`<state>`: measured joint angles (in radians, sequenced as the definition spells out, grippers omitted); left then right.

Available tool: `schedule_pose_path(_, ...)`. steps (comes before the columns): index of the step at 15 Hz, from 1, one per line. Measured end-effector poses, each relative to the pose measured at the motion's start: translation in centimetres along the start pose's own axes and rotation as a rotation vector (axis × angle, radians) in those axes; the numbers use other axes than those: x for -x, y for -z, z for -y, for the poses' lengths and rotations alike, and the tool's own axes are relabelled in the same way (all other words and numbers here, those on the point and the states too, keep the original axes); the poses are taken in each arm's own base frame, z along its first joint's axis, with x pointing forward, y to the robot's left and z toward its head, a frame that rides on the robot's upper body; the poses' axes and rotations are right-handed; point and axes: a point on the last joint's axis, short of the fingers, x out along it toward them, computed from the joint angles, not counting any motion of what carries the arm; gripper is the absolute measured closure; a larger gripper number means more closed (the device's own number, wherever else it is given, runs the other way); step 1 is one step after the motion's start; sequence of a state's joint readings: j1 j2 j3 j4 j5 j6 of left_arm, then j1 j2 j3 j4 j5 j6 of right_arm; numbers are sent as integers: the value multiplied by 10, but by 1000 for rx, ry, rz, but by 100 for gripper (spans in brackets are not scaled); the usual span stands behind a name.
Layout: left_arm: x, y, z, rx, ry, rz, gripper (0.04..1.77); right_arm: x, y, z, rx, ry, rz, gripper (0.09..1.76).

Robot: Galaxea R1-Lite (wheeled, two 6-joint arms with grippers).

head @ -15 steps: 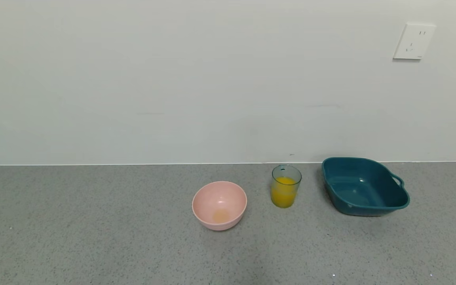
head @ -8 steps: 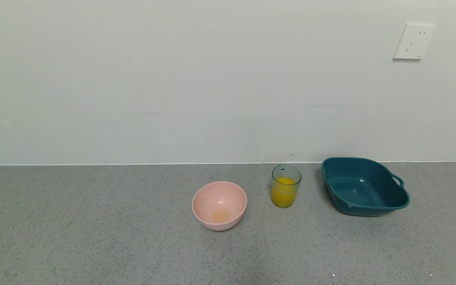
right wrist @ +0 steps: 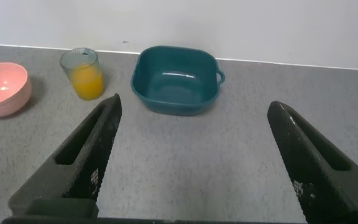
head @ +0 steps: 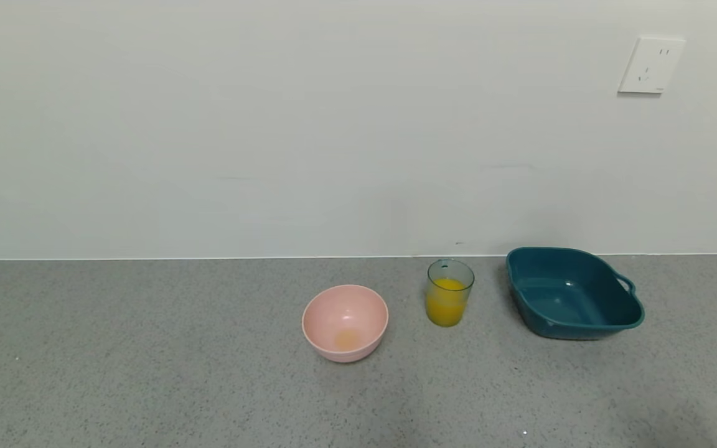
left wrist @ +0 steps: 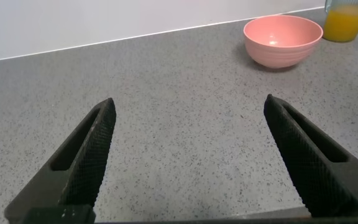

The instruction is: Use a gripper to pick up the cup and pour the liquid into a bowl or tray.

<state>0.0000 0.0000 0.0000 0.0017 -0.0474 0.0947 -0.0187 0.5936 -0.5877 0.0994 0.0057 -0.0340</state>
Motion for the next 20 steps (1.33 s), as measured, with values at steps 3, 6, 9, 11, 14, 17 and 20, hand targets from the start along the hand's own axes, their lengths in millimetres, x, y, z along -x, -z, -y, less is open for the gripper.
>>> schedule_pose_path(3, 0, 0, 0, 0, 0, 0, 9, -39, -15, -1, -13, -23, -48, 14)
schedule_pose_path(6, 0, 0, 0, 0, 0, 0, 9, -76, -15, -9, -51, -89, -121, 14)
schedule_pose_path(9, 0, 0, 0, 0, 0, 0, 9, -107, -10, -24, -66, -154, -191, 14)
schedule_pose_path(11, 0, 0, 0, 0, 0, 0, 9, -126, -6, -40, -79, -183, -220, 14)
schedule_pose_path(14, 0, 0, 0, 0, 0, 0, 9, -150, 6, -69, -73, -207, -268, 14)
schedule_pose_path(17, 0, 0, 0, 0, 0, 0, 9, -174, 21, -99, -59, -236, -285, 14)
schedule_pose_path(20, 0, 0, 0, 0, 0, 0, 9, -198, 41, -126, -37, -244, -297, 14)
